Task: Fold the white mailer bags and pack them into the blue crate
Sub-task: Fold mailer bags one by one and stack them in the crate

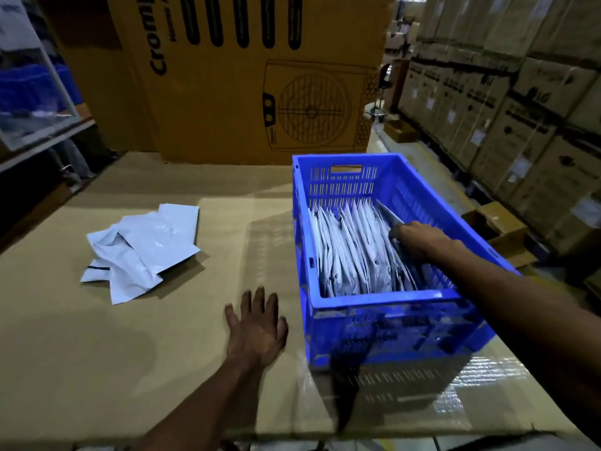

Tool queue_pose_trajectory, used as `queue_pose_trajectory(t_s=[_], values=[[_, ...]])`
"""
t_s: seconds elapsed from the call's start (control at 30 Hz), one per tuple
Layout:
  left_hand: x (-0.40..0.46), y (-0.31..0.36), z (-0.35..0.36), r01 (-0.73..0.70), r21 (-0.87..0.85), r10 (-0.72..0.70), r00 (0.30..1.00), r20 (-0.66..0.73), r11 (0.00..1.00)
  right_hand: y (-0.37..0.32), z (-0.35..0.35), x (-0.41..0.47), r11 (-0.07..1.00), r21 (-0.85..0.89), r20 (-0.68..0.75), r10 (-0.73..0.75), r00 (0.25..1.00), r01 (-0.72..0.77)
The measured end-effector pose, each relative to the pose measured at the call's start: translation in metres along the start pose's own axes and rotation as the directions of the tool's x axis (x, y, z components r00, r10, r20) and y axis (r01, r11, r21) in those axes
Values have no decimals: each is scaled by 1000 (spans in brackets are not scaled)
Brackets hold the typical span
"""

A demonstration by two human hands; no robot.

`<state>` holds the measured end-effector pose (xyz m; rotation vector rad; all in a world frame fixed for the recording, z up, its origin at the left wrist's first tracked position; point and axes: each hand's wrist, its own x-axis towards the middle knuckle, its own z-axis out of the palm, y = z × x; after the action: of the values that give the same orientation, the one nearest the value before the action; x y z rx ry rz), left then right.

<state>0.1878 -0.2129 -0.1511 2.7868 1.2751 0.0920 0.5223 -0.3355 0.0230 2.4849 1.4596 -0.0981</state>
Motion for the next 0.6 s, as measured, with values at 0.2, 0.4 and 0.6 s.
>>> queue_pose_trajectory(t_s=[0.2, 0.4, 0.6], values=[[-1, -1, 4, -3, -15, 3, 1000, -6, 1000, -10, 1, 1, 997, 64, -85, 40, 996, -35], [-1, -11, 0, -40, -52, 43, 998, 45, 998, -46, -23, 3, 967, 154, -534, -90, 840, 202], [-23, -53, -2, -44, -103, 40, 999, -35, 994, -128, -60, 11, 904, 162, -631, -214, 745, 397]])
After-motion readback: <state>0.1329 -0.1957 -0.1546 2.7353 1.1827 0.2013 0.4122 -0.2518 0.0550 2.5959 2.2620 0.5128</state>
